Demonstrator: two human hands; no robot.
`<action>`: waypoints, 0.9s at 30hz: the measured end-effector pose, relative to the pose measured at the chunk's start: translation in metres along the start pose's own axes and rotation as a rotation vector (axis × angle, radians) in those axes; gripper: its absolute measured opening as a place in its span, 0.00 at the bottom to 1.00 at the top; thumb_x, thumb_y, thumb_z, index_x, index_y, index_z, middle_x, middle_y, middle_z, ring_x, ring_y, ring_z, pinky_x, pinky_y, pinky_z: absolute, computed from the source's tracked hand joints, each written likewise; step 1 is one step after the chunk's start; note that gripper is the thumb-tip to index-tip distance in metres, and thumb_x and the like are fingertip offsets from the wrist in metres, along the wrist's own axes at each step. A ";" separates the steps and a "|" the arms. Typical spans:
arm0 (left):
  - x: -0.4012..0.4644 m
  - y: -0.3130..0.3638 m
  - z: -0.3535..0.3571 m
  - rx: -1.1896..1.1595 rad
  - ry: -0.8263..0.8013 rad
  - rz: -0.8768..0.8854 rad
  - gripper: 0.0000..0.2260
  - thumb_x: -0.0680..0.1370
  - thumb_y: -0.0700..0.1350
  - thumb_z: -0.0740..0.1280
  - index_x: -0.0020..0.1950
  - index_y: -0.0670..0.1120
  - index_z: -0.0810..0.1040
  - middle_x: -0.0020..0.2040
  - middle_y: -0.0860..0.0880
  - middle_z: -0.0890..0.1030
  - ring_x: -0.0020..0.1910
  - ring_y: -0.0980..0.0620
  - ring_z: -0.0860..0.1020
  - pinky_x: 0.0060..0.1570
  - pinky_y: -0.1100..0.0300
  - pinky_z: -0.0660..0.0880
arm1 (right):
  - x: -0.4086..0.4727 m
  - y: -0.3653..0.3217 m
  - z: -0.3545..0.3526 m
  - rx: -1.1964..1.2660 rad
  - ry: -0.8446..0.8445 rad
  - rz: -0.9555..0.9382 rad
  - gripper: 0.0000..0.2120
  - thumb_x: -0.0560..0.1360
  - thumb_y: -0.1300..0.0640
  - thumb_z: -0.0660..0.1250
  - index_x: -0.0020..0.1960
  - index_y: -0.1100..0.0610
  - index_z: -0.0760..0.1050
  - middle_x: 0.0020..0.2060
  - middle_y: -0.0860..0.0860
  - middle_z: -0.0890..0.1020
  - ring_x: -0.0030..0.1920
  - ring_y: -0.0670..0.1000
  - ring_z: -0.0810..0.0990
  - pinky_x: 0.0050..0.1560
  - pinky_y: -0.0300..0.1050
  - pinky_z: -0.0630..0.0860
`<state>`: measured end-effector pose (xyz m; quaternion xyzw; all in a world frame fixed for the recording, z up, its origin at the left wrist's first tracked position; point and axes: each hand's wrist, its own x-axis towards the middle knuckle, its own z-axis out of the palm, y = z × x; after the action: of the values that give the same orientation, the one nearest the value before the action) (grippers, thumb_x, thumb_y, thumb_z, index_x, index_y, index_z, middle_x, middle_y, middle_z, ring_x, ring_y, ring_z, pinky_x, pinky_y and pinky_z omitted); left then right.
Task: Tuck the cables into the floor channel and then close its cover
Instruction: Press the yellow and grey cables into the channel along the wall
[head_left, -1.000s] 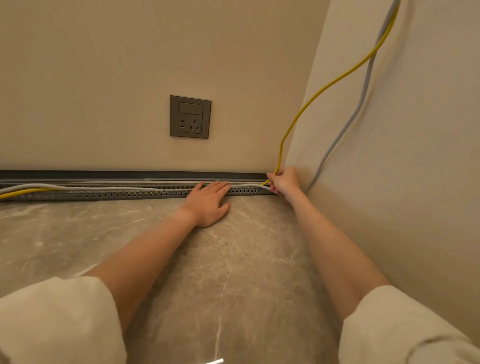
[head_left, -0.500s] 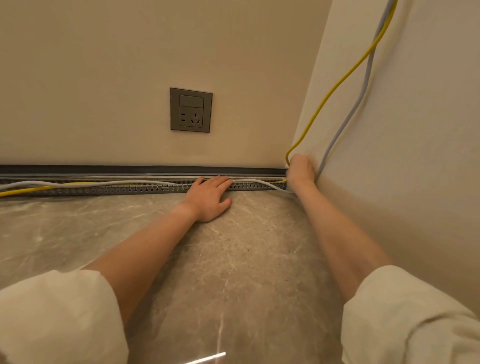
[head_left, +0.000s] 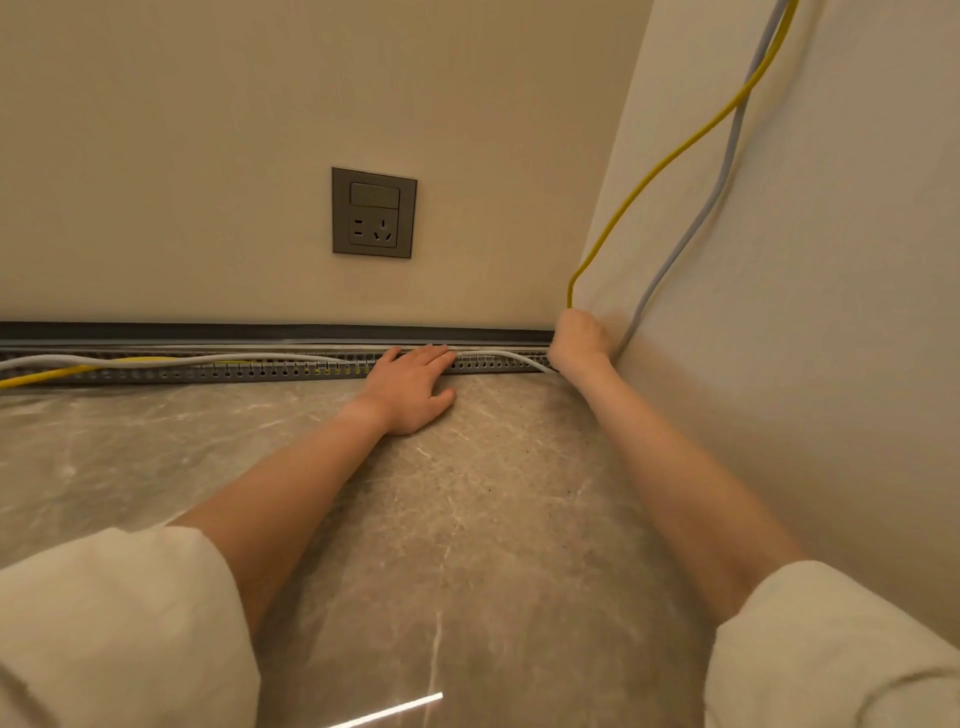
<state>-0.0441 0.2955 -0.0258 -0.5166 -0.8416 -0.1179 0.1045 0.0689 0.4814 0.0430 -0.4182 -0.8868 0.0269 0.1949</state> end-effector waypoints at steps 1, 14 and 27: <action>0.001 -0.001 0.000 0.004 -0.001 -0.001 0.27 0.79 0.57 0.54 0.77 0.51 0.56 0.78 0.51 0.58 0.77 0.53 0.56 0.76 0.48 0.52 | -0.001 -0.001 -0.004 -0.011 -0.063 -0.027 0.09 0.73 0.66 0.65 0.52 0.63 0.77 0.49 0.58 0.81 0.51 0.59 0.81 0.46 0.47 0.77; 0.000 0.001 -0.002 0.006 0.002 -0.008 0.27 0.79 0.56 0.55 0.77 0.50 0.56 0.78 0.51 0.59 0.77 0.53 0.57 0.76 0.47 0.52 | -0.014 0.005 -0.003 -0.381 0.032 -0.452 0.12 0.74 0.73 0.58 0.52 0.63 0.77 0.49 0.61 0.81 0.50 0.62 0.80 0.45 0.51 0.75; 0.000 -0.001 0.000 0.001 0.007 -0.008 0.27 0.79 0.56 0.55 0.76 0.50 0.57 0.78 0.51 0.59 0.77 0.53 0.57 0.76 0.47 0.51 | -0.004 0.004 0.021 -0.625 0.023 -0.652 0.10 0.75 0.68 0.60 0.53 0.62 0.78 0.52 0.59 0.81 0.54 0.60 0.80 0.49 0.52 0.77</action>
<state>-0.0446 0.2948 -0.0257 -0.5128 -0.8434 -0.1195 0.1072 0.0662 0.4839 0.0215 -0.1559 -0.9355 -0.3099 0.0675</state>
